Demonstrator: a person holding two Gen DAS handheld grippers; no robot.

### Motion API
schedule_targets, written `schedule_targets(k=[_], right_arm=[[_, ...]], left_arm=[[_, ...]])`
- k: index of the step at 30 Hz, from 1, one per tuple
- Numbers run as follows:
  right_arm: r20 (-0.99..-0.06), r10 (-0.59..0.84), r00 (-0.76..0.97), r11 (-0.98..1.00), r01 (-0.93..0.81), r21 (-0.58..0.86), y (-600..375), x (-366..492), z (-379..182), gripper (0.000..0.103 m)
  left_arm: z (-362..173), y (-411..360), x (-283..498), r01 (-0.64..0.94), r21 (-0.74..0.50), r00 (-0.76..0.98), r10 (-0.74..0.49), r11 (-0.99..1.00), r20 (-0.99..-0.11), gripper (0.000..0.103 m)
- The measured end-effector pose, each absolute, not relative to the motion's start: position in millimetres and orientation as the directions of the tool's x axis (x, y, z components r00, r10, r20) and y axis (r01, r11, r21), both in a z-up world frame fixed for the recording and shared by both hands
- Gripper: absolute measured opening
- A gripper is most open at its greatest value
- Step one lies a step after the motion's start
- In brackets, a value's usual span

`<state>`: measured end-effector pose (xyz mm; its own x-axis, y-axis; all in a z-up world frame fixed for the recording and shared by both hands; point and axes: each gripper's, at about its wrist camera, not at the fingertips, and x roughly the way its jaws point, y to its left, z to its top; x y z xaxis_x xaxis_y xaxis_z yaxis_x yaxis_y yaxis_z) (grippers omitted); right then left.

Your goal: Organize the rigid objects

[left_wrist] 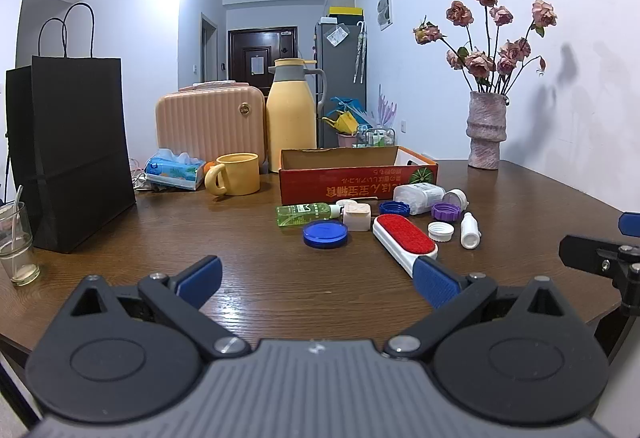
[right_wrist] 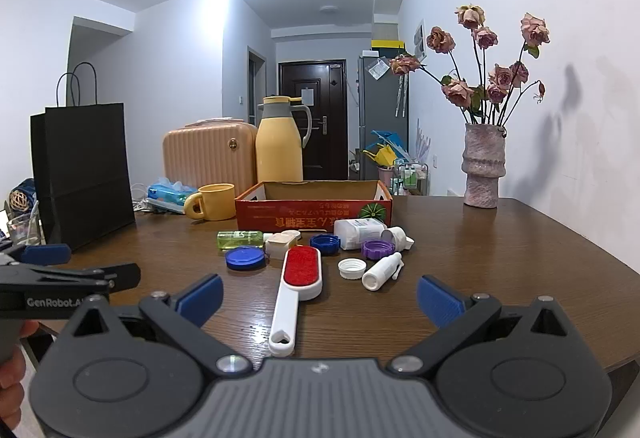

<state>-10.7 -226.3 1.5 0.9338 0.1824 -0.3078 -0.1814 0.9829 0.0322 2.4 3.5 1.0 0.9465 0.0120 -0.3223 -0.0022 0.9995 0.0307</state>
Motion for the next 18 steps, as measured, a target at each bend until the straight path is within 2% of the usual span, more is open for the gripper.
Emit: schedule_targets(k=[18], right_arm=[[-0.306, 0.183, 0.934, 0.983, -0.182, 0.035, -226.4, -10.9, 1.4, 0.103]], left_arm=[[0.3, 1.3, 1.0, -0.005, 0.034, 0.947, 0.016, 0.999, -0.321, 0.103]])
